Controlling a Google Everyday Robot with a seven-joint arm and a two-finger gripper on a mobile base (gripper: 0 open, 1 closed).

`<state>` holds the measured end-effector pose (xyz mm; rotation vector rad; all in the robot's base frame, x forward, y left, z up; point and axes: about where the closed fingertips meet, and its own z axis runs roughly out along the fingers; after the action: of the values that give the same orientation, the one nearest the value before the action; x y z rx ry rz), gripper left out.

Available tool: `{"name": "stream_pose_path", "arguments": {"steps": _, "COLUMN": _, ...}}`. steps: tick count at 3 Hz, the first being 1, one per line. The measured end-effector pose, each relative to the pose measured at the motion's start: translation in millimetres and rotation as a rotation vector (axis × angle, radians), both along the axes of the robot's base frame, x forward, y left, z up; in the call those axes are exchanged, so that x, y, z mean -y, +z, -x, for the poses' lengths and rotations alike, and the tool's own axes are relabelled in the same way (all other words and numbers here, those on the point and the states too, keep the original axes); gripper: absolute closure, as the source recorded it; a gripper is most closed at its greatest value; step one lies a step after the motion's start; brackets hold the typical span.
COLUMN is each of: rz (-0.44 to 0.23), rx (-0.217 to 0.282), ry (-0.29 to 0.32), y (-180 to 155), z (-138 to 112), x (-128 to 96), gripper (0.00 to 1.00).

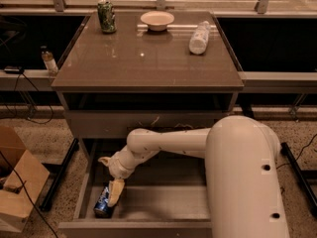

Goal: Pick pepsi can from middle drawer and place on counter

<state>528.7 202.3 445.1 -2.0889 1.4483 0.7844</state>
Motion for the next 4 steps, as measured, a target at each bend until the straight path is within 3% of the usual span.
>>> {"name": "stream_pose_path", "arguments": {"steps": 1, "rz": 0.012, "rx": -0.019, "ry": -0.009, "y": -1.8, "z": -7.2, "x": -3.2, "gripper": 0.00}}
{"name": "stream_pose_path", "arguments": {"steps": 3, "rz": 0.092, "rx": -0.114, "ry": -0.014, "y": -42.4, "z": -0.7, "x": 2.1, "gripper": 0.00}}
{"name": "stream_pose_path", "arguments": {"steps": 4, "rz": 0.100, "rx": -0.170, "ry": -0.007, "y": -62.6, "z": 9.2, "x": 3.4, "gripper": 0.00}}
